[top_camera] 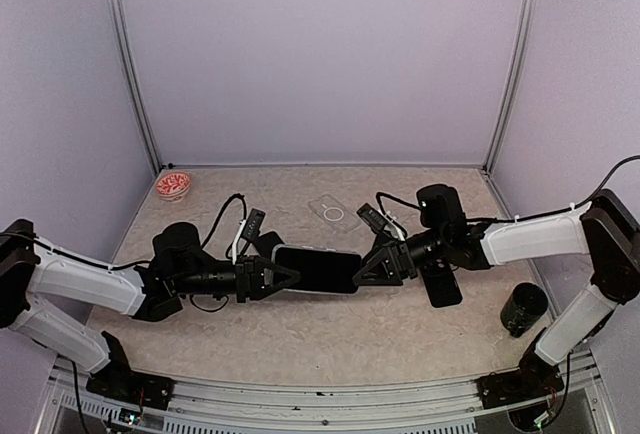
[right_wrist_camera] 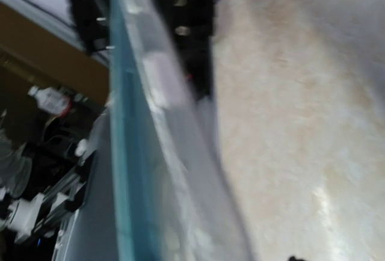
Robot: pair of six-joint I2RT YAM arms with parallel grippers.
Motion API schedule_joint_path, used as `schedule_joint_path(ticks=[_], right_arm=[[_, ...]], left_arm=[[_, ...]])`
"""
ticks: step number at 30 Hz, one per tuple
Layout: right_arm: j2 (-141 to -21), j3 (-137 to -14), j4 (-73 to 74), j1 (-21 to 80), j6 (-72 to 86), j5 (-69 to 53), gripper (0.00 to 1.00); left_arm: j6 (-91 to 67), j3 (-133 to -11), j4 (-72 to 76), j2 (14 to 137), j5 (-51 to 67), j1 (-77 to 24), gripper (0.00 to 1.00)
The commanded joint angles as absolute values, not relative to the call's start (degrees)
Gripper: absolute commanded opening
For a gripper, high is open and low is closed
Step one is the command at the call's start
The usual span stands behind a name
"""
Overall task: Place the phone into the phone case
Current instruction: Press the phone case onto the phone.
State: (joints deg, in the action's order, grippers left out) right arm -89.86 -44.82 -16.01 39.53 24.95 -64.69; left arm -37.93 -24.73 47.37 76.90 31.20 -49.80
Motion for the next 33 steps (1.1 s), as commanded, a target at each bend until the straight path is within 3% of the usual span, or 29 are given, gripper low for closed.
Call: schedule_joint_path(ticks=[1,18,22,33], right_arm=[[-87.46,-43.19,-23.61,40.35,26.62,-70.45,0.63],[-85.27,-40.21,-34.71,41.81,32.01,-77.0,0.39],[-86.47,-41.05,-34.15,42.6,32.08,-76.74,0.29],[-87.58,-42.1,-30.88,42.87,31.05,-74.05,0.05]], left_arm=[[-39.33,-24.69,55.17,77.9,34.13,-49.53,0.0],[-40.61,-25.17,55.62,81.69,33.24,-49.56,0.0],[-40.78,-25.16,55.56,82.32,32.9,-49.52,0.0],[-40.51,-25.2,54.86,83.17,32.09,-49.51,0.13]])
